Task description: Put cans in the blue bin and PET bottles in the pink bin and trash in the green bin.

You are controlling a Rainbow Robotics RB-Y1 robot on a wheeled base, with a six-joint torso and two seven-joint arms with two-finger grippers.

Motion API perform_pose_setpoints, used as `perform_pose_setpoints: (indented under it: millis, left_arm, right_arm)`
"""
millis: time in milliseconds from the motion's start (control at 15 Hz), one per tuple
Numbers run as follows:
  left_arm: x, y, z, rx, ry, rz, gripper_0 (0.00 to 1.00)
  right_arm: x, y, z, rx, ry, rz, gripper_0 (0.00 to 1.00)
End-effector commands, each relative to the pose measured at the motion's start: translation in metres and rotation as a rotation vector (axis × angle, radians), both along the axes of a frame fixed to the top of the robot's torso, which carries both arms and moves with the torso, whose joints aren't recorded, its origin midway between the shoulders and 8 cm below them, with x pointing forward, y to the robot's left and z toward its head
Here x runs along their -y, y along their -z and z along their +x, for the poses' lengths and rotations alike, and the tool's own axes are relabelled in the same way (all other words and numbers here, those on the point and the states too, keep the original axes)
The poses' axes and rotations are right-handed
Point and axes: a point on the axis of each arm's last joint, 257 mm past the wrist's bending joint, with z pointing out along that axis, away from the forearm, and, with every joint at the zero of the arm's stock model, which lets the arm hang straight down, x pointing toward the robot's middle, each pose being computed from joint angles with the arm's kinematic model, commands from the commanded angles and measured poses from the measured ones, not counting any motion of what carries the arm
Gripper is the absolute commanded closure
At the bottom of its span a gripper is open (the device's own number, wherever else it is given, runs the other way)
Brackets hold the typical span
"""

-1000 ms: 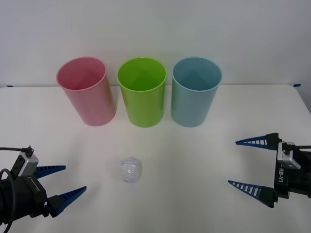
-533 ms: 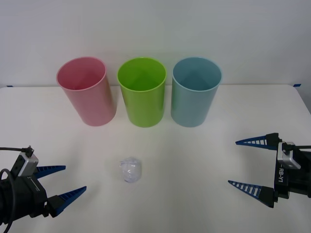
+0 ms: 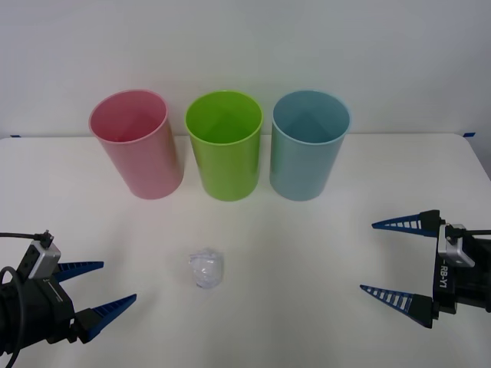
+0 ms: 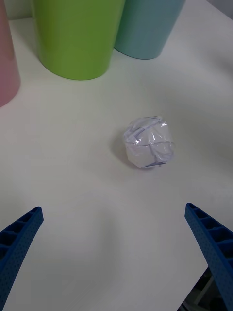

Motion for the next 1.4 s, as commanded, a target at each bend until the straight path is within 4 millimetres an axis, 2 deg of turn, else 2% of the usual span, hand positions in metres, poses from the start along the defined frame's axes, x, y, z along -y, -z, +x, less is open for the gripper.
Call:
perform_pose_setpoints:
  millis: [67, 667, 733, 800, 1067, 1400]
  left_arm:
    - [0.0, 0.0, 0.0, 0.0, 0.0, 0.0, 0.0]
    - [0.0, 0.0, 0.0, 0.0, 0.0, 0.0, 0.0]
    - [-0.006, 0.021, -0.022, -0.068, 0.007, 0.017, 0.0]
    - [-0.012, 0.02, -0.025, -0.065, 0.007, 0.039, 0.0]
    - [-0.009, 0.022, -0.033, -0.078, 0.027, 0.044, 0.0]
    - [0.009, 0.018, -0.032, -0.14, -0.024, 0.005, 0.0]
  right_arm:
    - [0.0, 0.0, 0.0, 0.0, 0.0, 0.0, 0.0]
    - [0.0, 0.0, 0.0, 0.0, 0.0, 0.0, 0.0]
    - [0.0, 0.0, 0.0, 0.0, 0.0, 0.0, 0.0]
    - [0.0, 0.0, 0.0, 0.0, 0.0, 0.0, 0.0]
    - [0.0, 0.0, 0.0, 0.0, 0.0, 0.0, 0.0]
    - [0.0, 0.0, 0.0, 0.0, 0.0, 0.0, 0.0]
